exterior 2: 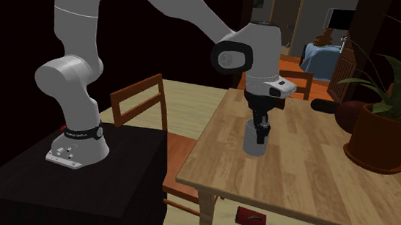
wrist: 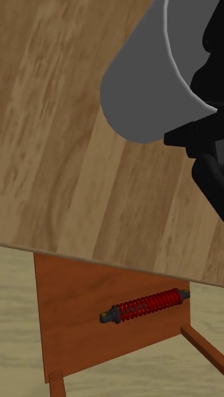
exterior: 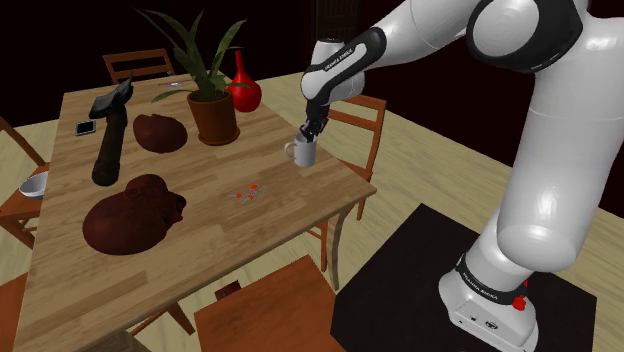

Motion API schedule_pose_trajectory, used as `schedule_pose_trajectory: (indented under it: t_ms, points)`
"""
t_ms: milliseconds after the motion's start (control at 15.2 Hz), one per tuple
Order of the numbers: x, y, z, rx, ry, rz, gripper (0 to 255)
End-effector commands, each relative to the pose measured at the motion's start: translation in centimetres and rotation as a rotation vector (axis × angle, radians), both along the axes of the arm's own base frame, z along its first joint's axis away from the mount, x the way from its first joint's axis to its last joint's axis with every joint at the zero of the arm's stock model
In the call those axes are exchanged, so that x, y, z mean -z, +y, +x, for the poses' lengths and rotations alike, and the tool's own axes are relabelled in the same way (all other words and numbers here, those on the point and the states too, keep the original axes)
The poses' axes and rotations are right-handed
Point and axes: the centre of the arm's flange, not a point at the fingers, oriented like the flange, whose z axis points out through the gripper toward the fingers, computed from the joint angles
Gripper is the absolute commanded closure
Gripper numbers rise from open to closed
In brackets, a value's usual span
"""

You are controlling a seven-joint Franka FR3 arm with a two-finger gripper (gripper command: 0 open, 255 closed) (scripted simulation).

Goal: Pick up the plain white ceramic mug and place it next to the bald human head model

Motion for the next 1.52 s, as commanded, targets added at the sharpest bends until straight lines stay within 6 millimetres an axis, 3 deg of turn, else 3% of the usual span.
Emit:
schedule_pose_trajectory:
  t_ms: [0,1452]
  points:
    - [-1.1,0.0,0.0,0.0,0.0,0.0,255]
    - [-12.7,0.0,0.0,0.0,0.0,0.0,255]
